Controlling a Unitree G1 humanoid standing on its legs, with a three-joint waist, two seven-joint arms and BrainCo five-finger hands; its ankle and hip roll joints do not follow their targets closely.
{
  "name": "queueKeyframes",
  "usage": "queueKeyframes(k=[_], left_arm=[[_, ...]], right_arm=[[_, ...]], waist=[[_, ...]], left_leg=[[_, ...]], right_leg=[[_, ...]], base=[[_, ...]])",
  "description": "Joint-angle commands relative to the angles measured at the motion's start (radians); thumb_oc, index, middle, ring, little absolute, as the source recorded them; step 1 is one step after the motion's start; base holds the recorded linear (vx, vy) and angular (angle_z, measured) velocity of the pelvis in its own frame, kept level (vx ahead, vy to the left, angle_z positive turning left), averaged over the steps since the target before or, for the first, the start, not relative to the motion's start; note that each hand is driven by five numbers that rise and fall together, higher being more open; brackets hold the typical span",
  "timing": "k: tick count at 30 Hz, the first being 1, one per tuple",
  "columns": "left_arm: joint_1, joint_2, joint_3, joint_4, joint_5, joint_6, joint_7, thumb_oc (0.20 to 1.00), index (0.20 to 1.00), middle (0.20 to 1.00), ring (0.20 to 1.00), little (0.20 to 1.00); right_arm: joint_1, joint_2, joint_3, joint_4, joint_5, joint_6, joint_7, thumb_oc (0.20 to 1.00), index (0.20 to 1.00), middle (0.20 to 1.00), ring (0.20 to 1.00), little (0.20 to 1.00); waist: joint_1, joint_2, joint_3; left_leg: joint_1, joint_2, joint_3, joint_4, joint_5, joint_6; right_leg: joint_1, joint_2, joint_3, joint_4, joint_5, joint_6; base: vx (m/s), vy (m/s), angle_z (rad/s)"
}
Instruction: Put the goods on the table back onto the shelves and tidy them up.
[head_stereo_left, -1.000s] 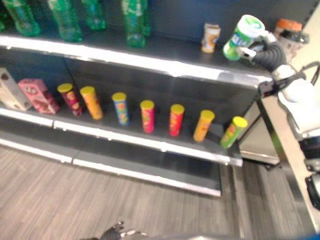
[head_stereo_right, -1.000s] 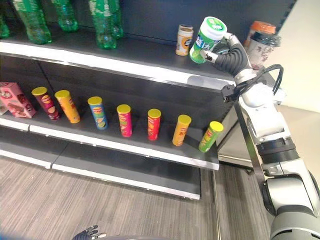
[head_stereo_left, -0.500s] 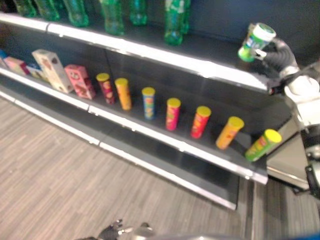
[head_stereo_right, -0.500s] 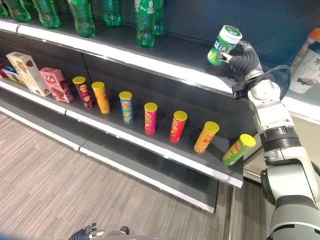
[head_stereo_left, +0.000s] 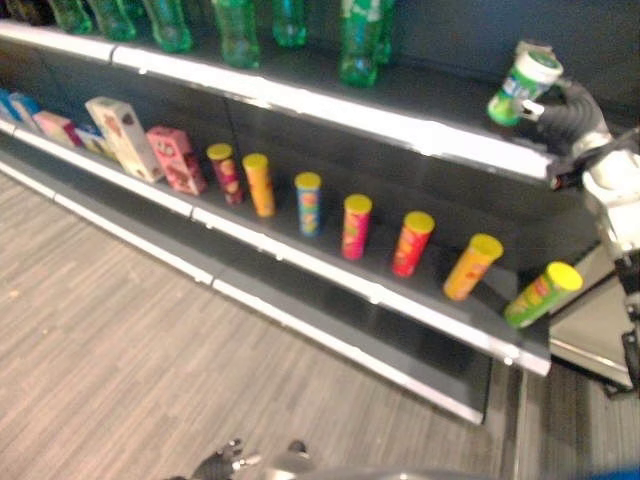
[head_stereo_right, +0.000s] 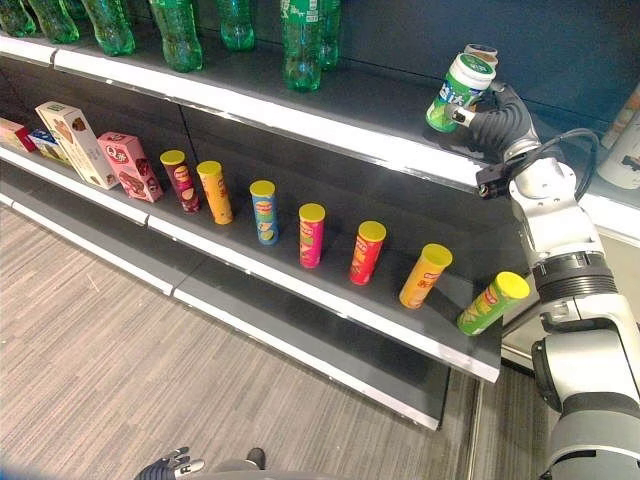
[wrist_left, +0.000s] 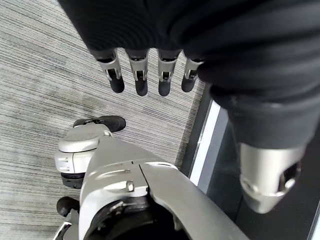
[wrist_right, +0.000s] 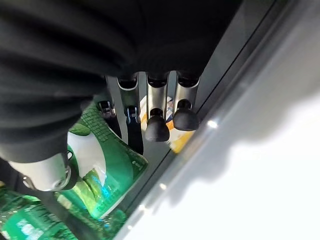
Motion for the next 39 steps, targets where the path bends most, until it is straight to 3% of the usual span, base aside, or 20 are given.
queueKeyframes(k=[1, 6, 21, 22, 23, 30, 34, 39], left_arm=[[-0.020, 0.043, -0.045, -0.020, -0.023, -0.026, -0.009, 1.000, 1.000, 1.000, 1.000, 1.000], [-0.022, 0.042, -0.045, -0.024, -0.030, -0.030, -0.005, 1.000, 1.000, 1.000, 1.000, 1.000], [-0.022, 0.036, -0.045, -0.018, -0.021, -0.033, -0.001, 1.000, 1.000, 1.000, 1.000, 1.000], [-0.022, 0.036, -0.045, -0.018, -0.021, -0.033, -0.001, 1.000, 1.000, 1.000, 1.000, 1.000], [-0.021, 0.036, -0.045, -0.020, -0.024, -0.033, -0.001, 1.000, 1.000, 1.000, 1.000, 1.000], [-0.021, 0.031, -0.040, -0.018, -0.018, -0.032, 0.002, 1.000, 1.000, 1.000, 1.000, 1.000], [-0.024, 0.017, -0.014, -0.020, -0.023, -0.034, 0.009, 1.000, 1.000, 1.000, 1.000, 1.000], [-0.018, 0.009, 0.016, -0.012, -0.025, -0.036, 0.011, 1.000, 1.000, 1.000, 1.000, 1.000]], right_arm=[[-0.166, -0.093, 0.115, -0.011, -0.038, -0.013, 0.001, 0.200, 0.200, 0.200, 0.200, 0.200], [-0.194, -0.098, 0.161, 0.016, -0.072, 0.010, 0.029, 0.200, 0.200, 0.200, 0.200, 0.200], [-0.171, -0.078, 0.145, 0.039, -0.079, 0.014, 0.028, 0.200, 0.200, 0.200, 0.200, 0.200], [-0.171, -0.078, 0.145, 0.039, -0.079, 0.014, 0.028, 0.495, 0.495, 0.495, 0.495, 0.495], [-0.168, -0.076, 0.141, 0.040, -0.080, 0.014, 0.026, 1.000, 1.000, 1.000, 1.000, 1.000], [-0.161, -0.082, 0.125, 0.021, -0.082, -0.003, 0.007, 1.000, 1.000, 1.000, 1.000, 1.000], [-0.127, -0.141, -0.002, -0.125, -0.011, -0.056, -0.081, 1.000, 1.000, 1.000, 1.000, 1.000], [-0.046, -0.220, -0.132, -0.367, -0.017, -0.078, -0.155, 1.000, 1.000, 1.000, 1.000, 1.000]], waist=[[0.034, -0.018, -0.028], [0.027, -0.021, -0.019], [0.016, -0.017, -0.012], [0.016, -0.017, -0.012], [0.014, -0.017, -0.012], [0.013, -0.015, -0.012], [-0.001, -0.014, -0.016], [-0.025, -0.024, -0.017]], left_leg=[[0.020, 0.036, 0.070, 0.000, 0.011, -0.059], [0.018, 0.038, 0.072, 0.000, 0.010, -0.060], [0.031, 0.037, 0.082, 0.000, 0.001, -0.056], [0.031, 0.037, 0.083, 0.000, 0.001, -0.056], [0.033, 0.035, 0.084, 0.000, -0.001, -0.055], [0.036, 0.033, 0.088, 0.000, -0.004, -0.054], [0.037, 0.033, 0.091, 0.000, -0.008, -0.053], [0.027, 0.029, 0.103, 0.000, 0.006, -0.043]], right_leg=[[0.059, 0.004, 0.000, 0.007, -0.004, 0.007], [0.055, 0.008, 0.004, 0.007, -0.005, 0.005], [0.057, 0.006, 0.014, 0.007, -0.005, 0.003], [0.057, 0.006, 0.014, 0.007, -0.005, 0.003], [0.058, 0.006, 0.014, 0.007, -0.005, 0.004], [0.060, 0.004, 0.018, 0.007, -0.002, 0.004], [0.056, 0.002, 0.020, 0.007, 0.000, 0.008], [0.042, -0.005, 0.013, 0.006, 0.019, 0.001]], base=[[0.00, 0.001, -0.05], [-0.01, 0.001, -0.04], [0.00, 0.004, -0.01], [0.00, 0.000, 0.00], [0.00, 0.000, 0.00], [0.00, 0.000, 0.00], [0.00, 0.000, 0.00], [-0.02, 0.016, -0.01]])
